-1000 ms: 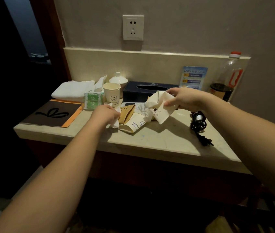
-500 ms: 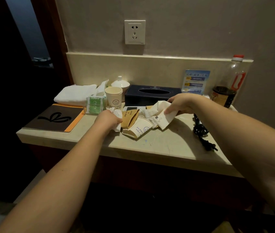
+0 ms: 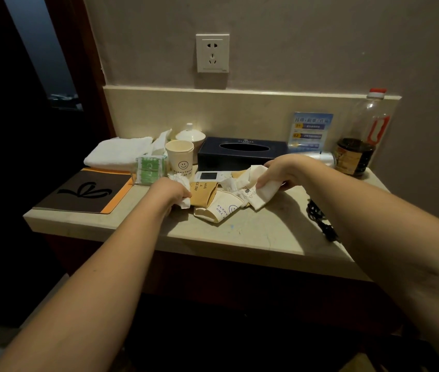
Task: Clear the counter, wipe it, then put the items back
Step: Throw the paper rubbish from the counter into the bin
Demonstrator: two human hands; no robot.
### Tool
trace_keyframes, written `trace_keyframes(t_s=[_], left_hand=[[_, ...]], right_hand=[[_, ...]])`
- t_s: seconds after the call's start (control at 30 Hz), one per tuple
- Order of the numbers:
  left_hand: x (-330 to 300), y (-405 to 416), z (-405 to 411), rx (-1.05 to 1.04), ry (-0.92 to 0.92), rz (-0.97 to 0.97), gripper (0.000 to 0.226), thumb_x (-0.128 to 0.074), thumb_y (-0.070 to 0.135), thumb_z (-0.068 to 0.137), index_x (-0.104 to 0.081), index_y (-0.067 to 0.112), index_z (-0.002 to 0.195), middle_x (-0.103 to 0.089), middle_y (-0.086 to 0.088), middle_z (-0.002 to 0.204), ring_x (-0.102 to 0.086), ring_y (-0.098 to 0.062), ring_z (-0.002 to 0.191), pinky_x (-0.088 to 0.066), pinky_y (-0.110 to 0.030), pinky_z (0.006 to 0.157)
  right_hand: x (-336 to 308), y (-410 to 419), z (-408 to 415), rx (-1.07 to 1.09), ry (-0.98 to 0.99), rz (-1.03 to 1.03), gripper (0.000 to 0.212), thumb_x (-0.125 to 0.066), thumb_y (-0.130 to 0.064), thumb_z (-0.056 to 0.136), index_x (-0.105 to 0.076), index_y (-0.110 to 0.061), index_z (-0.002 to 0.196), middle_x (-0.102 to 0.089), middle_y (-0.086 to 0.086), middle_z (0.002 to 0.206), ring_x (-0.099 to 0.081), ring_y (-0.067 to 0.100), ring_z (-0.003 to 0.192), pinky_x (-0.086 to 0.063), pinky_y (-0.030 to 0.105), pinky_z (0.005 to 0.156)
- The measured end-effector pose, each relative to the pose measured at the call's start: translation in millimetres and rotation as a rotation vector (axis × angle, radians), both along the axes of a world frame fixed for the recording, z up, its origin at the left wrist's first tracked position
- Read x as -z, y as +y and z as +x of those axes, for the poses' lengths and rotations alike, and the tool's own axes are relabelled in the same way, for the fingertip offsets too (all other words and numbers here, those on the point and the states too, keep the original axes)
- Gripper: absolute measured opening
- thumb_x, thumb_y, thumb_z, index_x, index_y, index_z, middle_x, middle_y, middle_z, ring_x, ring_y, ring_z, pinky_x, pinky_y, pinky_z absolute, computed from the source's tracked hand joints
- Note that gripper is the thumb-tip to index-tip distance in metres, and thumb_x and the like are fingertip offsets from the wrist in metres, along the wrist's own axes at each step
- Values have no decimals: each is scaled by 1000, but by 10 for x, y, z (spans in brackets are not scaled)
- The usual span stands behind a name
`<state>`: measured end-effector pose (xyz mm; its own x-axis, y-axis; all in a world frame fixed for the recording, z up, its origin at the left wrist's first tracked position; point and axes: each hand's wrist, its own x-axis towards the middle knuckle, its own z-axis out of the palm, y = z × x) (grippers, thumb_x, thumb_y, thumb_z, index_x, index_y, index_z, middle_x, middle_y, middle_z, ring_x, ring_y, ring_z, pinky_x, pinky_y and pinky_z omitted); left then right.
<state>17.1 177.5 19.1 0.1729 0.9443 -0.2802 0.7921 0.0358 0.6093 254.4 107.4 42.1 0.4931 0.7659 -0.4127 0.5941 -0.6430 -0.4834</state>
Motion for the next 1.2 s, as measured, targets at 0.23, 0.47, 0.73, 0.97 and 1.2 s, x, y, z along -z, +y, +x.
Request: trace_keyframes(t_s=[0.23,0.47,0.73,0.97,1.2], left_hand=[[5,-20,-16,-33,-64,-30,62,-69,27,87,-43,0,136,-56,-15,111,-53,-27,92,-47,-36,79],[15,-60,-74,-100,-223,-47,46,-70,27,86,-54,3,122,-59,-13,96,-54,-25,78,-51,-38,70],[-34,-86,-144,-163,-569,-92,36,-68,22,87,-58,5,118,-64,-9,109,-60,-29,98,-49,-46,90],[-89,-184,-157,-230,-1002,-160,22,-62,8,91,-57,14,111,-66,-7,112,-62,-25,105,-54,-38,90],[-165,-571,41,-102,-1085,-239,10,-59,4,91,-61,11,98,-71,-2,85,-68,-14,72,-54,-26,55]], right_hand=[[82,-77,19,6,-12,85,65,-73,-24,81,-40,-19,137,-53,11,119,-59,26,99,-53,39,89],[79,-246,48,35,-45,136,61,-74,-22,80,-44,-14,133,-54,11,114,-60,25,97,-53,38,89],[-138,-428,202,11,-26,292,45,-71,-25,82,-52,-19,122,-56,8,113,-59,22,94,-55,33,78],[-331,-642,361,75,51,432,50,-73,-20,79,-52,-20,124,-59,10,111,-62,29,96,-57,44,83],[-280,-966,371,33,159,561,47,-75,-21,76,-56,-23,119,-63,6,108,-63,24,95,-56,37,80]])
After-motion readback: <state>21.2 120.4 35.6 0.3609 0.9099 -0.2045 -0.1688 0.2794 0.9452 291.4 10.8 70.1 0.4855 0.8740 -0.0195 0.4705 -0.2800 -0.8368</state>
